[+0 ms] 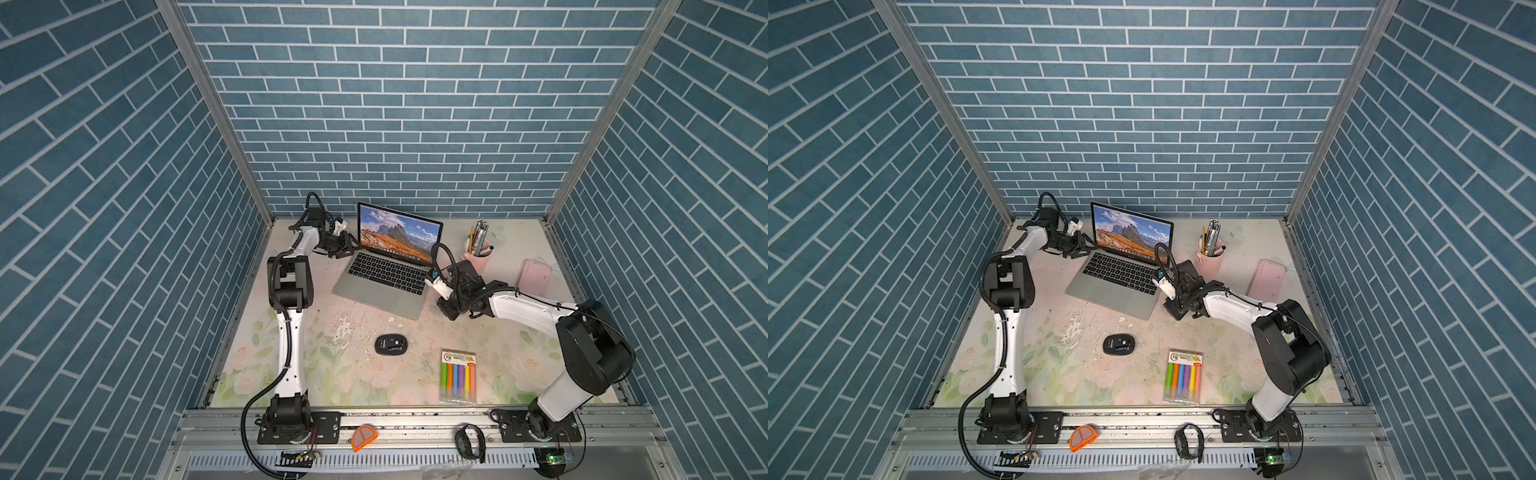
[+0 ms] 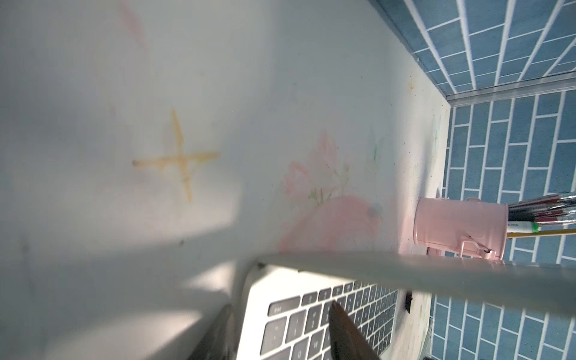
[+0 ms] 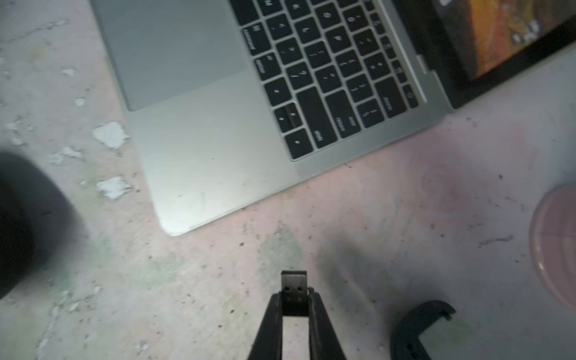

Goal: Insert the wireless mouse receiver into the laptop
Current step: Move the laptop to the center of the board, then adjust the laptop at the center of the board.

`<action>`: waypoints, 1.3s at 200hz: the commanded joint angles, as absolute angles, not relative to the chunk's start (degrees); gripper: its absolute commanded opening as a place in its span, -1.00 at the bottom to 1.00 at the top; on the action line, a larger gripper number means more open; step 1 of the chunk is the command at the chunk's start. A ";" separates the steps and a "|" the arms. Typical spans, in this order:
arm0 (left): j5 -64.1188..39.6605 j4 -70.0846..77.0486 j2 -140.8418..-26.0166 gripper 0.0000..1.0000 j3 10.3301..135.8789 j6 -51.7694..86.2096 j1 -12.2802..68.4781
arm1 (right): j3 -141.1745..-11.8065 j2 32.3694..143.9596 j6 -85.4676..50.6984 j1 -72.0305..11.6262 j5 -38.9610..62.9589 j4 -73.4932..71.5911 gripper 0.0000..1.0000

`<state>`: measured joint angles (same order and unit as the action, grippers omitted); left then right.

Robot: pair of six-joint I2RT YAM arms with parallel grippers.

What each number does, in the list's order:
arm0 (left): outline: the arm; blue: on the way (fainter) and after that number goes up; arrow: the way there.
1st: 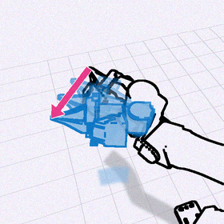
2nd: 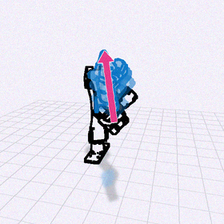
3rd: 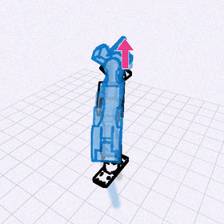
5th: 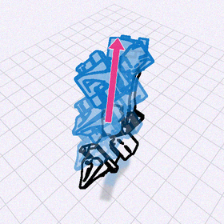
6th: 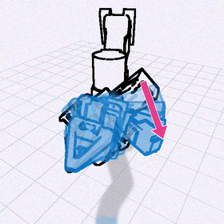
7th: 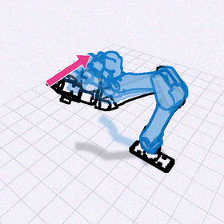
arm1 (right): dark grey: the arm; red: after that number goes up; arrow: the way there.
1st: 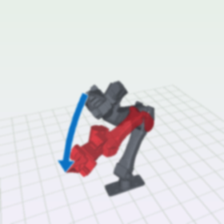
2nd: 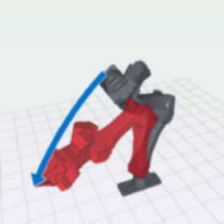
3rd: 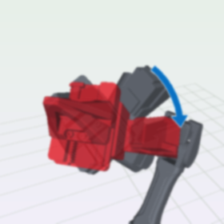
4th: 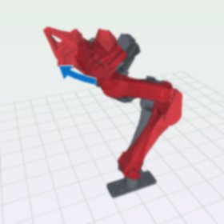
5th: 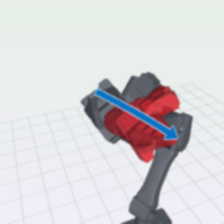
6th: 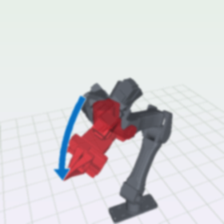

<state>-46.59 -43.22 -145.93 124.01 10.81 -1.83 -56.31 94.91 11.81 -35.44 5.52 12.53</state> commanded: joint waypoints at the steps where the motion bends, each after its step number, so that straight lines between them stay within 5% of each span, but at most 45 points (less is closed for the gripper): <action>1: -38.17 -40.98 -138.28 0.17 115.12 10.97 -2.89 | -58.56 95.81 11.28 -34.61 1.50 14.29 -0.79; 47: -28.83 -27.40 -120.16 0.26 93.47 12.82 -1.64 | -54.66 91.74 8.10 -34.45 2.34 10.63 -0.79; 94: -18.02 -17.60 -110.04 0.26 77.60 11.01 12.01 | -49.07 86.40 3.17 -34.37 1.93 7.27 -0.77; 166: 4.45 -11.89 -110.79 0.36 73.66 2.33 37.74 | -42.43 79.27 -0.96 -34.37 0.49 5.82 -0.77; 260: 9.63 -13.91 -119.76 0.39 75.65 2.32 45.69 | -40.16 77.54 -1.59 -34.37 -2.07 4.75 -0.77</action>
<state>6.24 -11.55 -117.84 76.69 1.89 44.64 -41.17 79.13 0.21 -34.28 -0.69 5.37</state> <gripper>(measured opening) 0.693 0.143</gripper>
